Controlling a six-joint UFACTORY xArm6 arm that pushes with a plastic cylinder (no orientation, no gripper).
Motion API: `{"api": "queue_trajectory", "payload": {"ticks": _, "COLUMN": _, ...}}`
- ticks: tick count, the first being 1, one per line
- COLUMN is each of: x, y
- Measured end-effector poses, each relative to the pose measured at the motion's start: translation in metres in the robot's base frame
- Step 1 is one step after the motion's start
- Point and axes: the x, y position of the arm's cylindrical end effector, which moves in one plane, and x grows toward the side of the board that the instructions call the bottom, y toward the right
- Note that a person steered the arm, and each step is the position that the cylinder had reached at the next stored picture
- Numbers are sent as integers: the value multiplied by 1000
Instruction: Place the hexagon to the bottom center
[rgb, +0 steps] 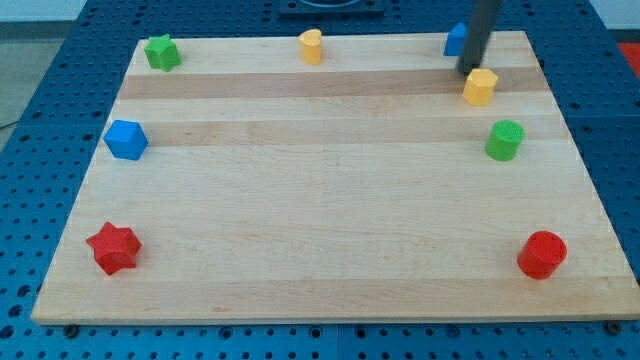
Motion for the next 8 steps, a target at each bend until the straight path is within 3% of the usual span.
{"api": "queue_trajectory", "payload": {"ticks": 1, "x": 20, "y": -19}}
{"api": "queue_trajectory", "payload": {"ticks": 2, "x": 12, "y": -8}}
{"api": "queue_trajectory", "payload": {"ticks": 5, "x": 6, "y": 72}}
{"api": "queue_trajectory", "payload": {"ticks": 8, "x": 25, "y": 3}}
